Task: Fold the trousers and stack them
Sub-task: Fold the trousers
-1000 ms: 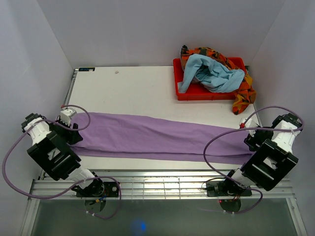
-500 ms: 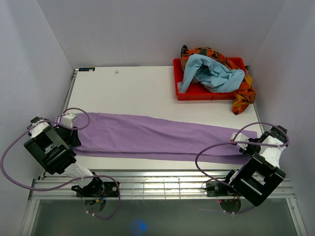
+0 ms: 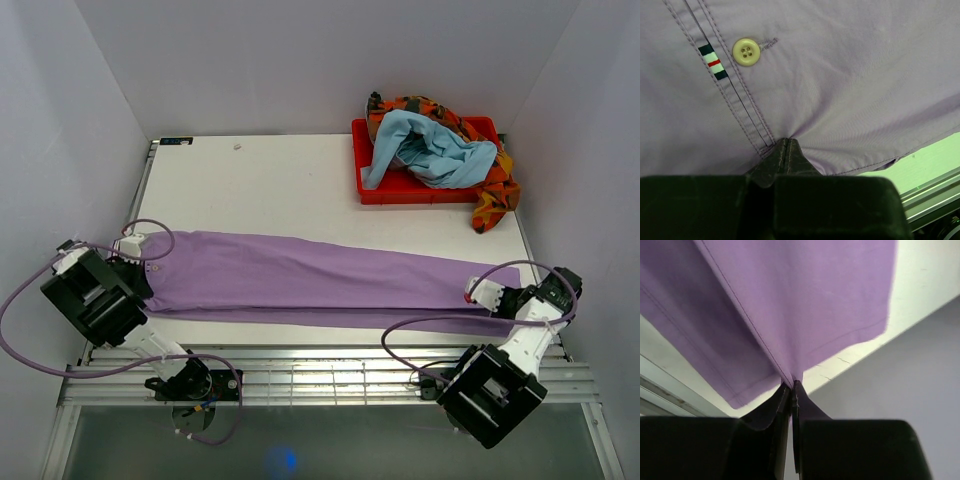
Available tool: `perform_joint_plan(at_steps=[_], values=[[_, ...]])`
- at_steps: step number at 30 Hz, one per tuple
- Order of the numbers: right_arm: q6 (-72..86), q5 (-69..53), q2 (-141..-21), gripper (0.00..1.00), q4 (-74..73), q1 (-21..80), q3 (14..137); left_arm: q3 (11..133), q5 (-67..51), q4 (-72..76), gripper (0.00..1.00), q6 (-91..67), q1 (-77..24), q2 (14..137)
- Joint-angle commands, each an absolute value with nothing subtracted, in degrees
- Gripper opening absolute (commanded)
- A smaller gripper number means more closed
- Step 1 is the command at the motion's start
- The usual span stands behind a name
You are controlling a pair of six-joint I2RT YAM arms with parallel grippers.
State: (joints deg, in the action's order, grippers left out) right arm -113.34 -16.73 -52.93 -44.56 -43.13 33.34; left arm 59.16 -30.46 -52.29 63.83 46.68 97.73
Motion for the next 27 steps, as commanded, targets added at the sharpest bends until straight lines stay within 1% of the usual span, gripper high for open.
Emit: perform_joint_plan(at_steps=[1,6,10,14,16,18,22,27], values=[[-128.31,-13.45,-51.16,0.08,-41.41,-44.03,26.74,60.91,-27.16,-50.45,0.0,67.41,48.69,97.12],[-133.85,-10.72,-46.24,0.08,-39.29,-44.03,18.65,59.42,-28.03,-51.68,0.0,70.3,48.78,95.45],[-136.4,-9.58,-44.03,0.08,-35.6,-44.12,15.13,60.11,-32.77,-55.62,0.0,74.35,48.87,91.77],[-134.48,-9.05,-46.04,0.08,-35.59,-44.03,16.43,65.2,-40.32,-64.56,0.0,78.3,49.57,86.32],[-133.42,-8.96,-46.93,0.08,-35.6,-44.12,17.31,67.14,-41.22,-67.05,0.0,80.84,49.66,85.7],[-131.24,-9.31,-48.25,0.08,-35.68,-44.12,19.24,68.12,-39.74,-68.55,0.0,82.34,49.92,85.87],[-129.73,-9.93,-50.18,0.08,-35.77,-44.56,21.97,66.27,-36.04,-67.68,0.0,87.53,52.38,88.32],[-131.39,-9.67,-49.66,0.08,-36.56,-44.56,20.66,62.59,-31.82,-63.11,0.0,90.43,55.1,92.37]])
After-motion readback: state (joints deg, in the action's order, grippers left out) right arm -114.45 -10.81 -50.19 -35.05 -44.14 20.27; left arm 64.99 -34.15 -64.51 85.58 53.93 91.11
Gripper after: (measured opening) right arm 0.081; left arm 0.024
